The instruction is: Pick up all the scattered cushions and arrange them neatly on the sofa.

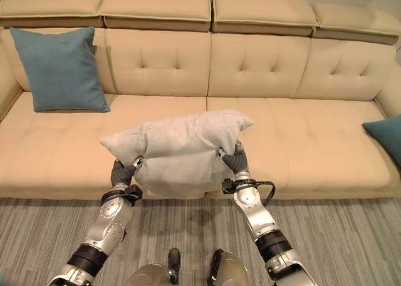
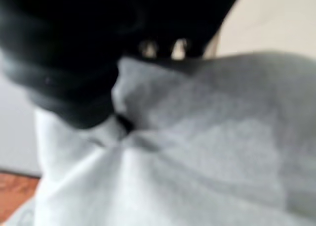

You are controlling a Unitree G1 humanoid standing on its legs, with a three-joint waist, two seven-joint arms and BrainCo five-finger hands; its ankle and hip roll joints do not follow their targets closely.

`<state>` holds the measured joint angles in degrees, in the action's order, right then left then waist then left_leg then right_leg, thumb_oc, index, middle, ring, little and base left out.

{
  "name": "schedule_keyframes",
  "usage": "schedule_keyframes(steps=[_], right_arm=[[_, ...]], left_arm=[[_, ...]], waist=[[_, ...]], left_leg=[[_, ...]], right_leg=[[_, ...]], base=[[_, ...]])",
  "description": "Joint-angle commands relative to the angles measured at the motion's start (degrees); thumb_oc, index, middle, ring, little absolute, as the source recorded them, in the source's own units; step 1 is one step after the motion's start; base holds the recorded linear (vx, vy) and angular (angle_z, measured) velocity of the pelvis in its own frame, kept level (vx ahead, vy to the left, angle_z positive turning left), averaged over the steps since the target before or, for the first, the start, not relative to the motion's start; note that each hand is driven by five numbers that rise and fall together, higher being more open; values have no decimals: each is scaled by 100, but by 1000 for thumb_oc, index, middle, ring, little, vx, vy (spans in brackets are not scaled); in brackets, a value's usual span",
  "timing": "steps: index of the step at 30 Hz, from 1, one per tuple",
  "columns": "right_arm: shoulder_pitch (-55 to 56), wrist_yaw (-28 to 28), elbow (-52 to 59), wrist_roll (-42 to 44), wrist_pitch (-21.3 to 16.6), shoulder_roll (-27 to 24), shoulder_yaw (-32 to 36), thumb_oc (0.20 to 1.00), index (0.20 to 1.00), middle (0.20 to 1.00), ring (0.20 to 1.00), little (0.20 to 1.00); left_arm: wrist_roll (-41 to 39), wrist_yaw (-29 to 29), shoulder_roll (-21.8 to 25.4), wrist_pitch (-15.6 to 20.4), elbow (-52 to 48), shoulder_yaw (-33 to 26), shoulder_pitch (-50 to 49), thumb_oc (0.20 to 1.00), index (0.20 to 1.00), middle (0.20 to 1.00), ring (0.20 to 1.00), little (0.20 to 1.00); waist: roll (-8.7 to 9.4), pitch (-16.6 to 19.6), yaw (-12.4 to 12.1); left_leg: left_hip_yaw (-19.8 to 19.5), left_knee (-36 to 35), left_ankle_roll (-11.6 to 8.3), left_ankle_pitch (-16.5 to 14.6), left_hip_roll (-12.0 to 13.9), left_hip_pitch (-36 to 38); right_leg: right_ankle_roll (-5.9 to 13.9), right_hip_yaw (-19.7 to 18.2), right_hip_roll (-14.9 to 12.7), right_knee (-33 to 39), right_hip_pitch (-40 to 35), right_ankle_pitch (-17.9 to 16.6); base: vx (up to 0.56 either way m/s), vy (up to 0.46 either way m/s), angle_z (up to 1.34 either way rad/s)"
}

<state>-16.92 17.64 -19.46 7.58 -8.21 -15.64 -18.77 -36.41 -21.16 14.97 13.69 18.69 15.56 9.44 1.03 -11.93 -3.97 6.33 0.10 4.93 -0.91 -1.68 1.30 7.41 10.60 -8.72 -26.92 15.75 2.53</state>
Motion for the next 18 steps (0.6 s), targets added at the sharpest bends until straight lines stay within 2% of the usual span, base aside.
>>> schedule_keyframes(steps=[1,3,6,8,9,11,13,14,16,17,18], right_arm=[[-330,-196,563,27,-517,327,-165,200,200,200,200,200],[-349,-206,556,27,-520,304,-186,200,200,200,200,200],[-275,-239,567,-33,-515,225,-228,200,200,200,200,200],[-199,-231,622,-79,-522,137,-160,200,200,200,200,200],[-134,-223,655,-63,-524,103,-113,200,200,200,200,200],[-56,-182,674,3,-552,75,-52,200,200,200,200,200],[-20,-141,679,48,-555,45,-21,200,200,200,200,200],[13,-136,690,52,-544,51,-5,200,200,200,200,200],[8,-148,650,102,-544,69,20,200,200,200,200,200],[-12,-134,622,112,-549,84,27,200,200,200,200,200],[-19,-121,603,126,-554,99,34,200,200,200,200,200]], left_arm=[[459,417,-160,262,-594,450,376,200,200,200,200,200],[453,424,-171,232,-572,363,314,200,200,200,200,200],[432,461,-213,261,-540,338,276,200,200,200,200,200],[376,505,-240,265,-532,385,273,200,200,200,200,200],[293,547,-278,261,-547,412,280,200,200,200,200,200],[282,592,-310,239,-518,506,332,200,200,200,200,200],[196,606,-363,219,-522,552,366,200,200,200,200,200],[204,613,-366,203,-521,566,367,200,200,200,200,200],[198,626,-380,183,-487,589,377,200,200,200,200,200],[230,618,-379,164,-456,613,389,200,200,200,200,200],[257,601,-373,156,-464,616,389,200,200,200,200,200]], waist=[[167,411,44],[225,412,102],[291,450,170],[307,524,228],[304,548,279],[348,514,343],[411,448,364],[423,419,354],[453,434,331],[462,460,314],[456,478,277]], left_leg=[[-583,-3,-487,65,-28,-80],[-680,-17,-507,-59,-71,92],[-824,141,-573,-233,-79,177],[-857,337,-695,-249,-22,144],[-858,550,-804,-236,37,73],[-845,1273,-1011,-42,133,-205],[-784,1929,-1049,88,235,-559],[-759,1934,-1013,75,276,-666],[-630,1441,-905,-86,279,-767],[-583,1166,-883,-52,303,-862],[-528,790,-875,146,338,-950]], right_leg=[[120,-79,217,1880,-659,-492],[207,-106,302,2462,-542,-794],[255,-294,347,2555,-654,-866],[128,-375,448,2542,-807,-779],[68,-270,456,2550,-878,-720],[-90,-115,468,2583,-1082,-616],[-206,34,457,2576,-1234,-509],[-233,72,468,2594,-1303,-432],[-199,94,463,2662,-1417,-355],[-178,92,469,2702,-1477,-338],[-158,84,499,2734,-1570,-288]], base=[[267,-65,15],[237,-44,11],[303,-59,31],[267,-79,80],[258,-136,60],[205,-162,37],[152,-138,42],[152,-94,47],[183,-40,24],[260,0,18],[247,19,15]])
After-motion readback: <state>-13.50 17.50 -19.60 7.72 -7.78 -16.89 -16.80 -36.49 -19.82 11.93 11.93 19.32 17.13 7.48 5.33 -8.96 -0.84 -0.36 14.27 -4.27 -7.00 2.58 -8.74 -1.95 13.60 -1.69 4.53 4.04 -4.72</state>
